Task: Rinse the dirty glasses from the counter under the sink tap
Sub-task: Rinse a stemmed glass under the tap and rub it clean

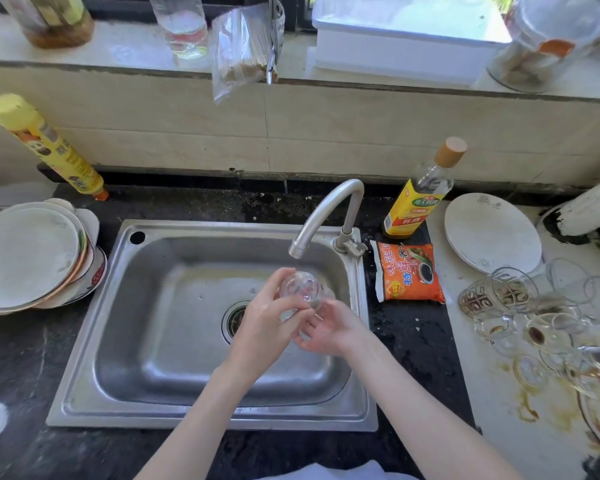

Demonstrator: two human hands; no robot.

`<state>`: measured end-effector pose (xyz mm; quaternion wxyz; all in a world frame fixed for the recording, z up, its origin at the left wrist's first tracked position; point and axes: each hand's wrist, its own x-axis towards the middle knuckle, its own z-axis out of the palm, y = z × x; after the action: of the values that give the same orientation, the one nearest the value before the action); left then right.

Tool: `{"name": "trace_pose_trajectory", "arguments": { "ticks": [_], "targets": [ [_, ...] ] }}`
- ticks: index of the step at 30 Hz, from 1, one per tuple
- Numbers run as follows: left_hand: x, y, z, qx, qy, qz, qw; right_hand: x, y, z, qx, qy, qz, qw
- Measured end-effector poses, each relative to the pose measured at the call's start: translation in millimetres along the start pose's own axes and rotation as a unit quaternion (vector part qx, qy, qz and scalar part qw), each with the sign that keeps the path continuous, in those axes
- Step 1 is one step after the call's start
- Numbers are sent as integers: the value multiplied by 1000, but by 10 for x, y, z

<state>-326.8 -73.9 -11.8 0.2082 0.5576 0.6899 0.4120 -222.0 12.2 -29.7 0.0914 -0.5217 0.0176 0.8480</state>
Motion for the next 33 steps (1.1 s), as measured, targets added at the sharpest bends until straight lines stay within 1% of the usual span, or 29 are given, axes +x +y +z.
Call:
{"name": "trace_pose_trajectory", "arguments": {
  "ticks": [2, 4, 6, 8, 10, 12, 14, 16, 19, 20, 21, 23, 25, 27, 28, 30, 33],
  "targets": [
    [-10, 14, -27, -11, 1, -15, 1000, -30, -47, -34, -6, -3, -14, 1000],
    [-29, 32, -43, -24, -5, -65, 998, -88, -98, -69, -22, 3, -45, 999],
    [-52, 38, -31, -28, -14, -114, 993, -140, -147, -89, -56, 12, -97, 994],
    [-78, 1, 1, -4, -24, -138, 990, -205, -179, -97, -128, 27, -170, 977],
    [-95, -42, 21, 45, -34, -130, 990, -269, -176, -98, -201, 42, -245, 947],
    [-102, -62, 33, 84, -40, -117, 989, -342, -145, -80, -240, 56, -306, 920],
    [-113, -52, 51, 100, -46, -126, 986, -379, -108, -73, -272, 68, -365, 888],
    [-139, -35, 78, 111, -51, -139, 983, -415, -62, -65, -322, 70, -413, 849],
    [-205, 8, 105, 130, -67, -158, 976, -459, 32, -62, -426, 79, -471, 768],
    [-208, 34, 100, 133, -68, -167, 975, -487, 50, -57, -444, 86, -486, 748],
    [-193, 65, 84, 131, -64, -170, 974, -538, 58, -43, -444, 84, -500, 738],
    [-100, 156, 19, 126, -30, -154, 980, -677, 45, 30, -428, 50, -542, 722],
    [-9, 274, -59, 122, -2, -123, 985, -837, 14, 105, -436, 28, -588, 681],
    [29, 365, -122, 135, -19, -103, 985, -946, 1, 151, -459, 42, -620, 635],
    [27, 411, -150, 150, -39, -99, 983, -979, 6, 153, -468, 57, -623, 623],
    [1, 459, -205, 173, -79, -85, 978, -1052, 24, 123, -473, 77, -615, 626],
    [-18, 515, -301, 155, -99, -10, 983, -1254, 95, 26, -455, 103, -619, 632]
  ]
}}
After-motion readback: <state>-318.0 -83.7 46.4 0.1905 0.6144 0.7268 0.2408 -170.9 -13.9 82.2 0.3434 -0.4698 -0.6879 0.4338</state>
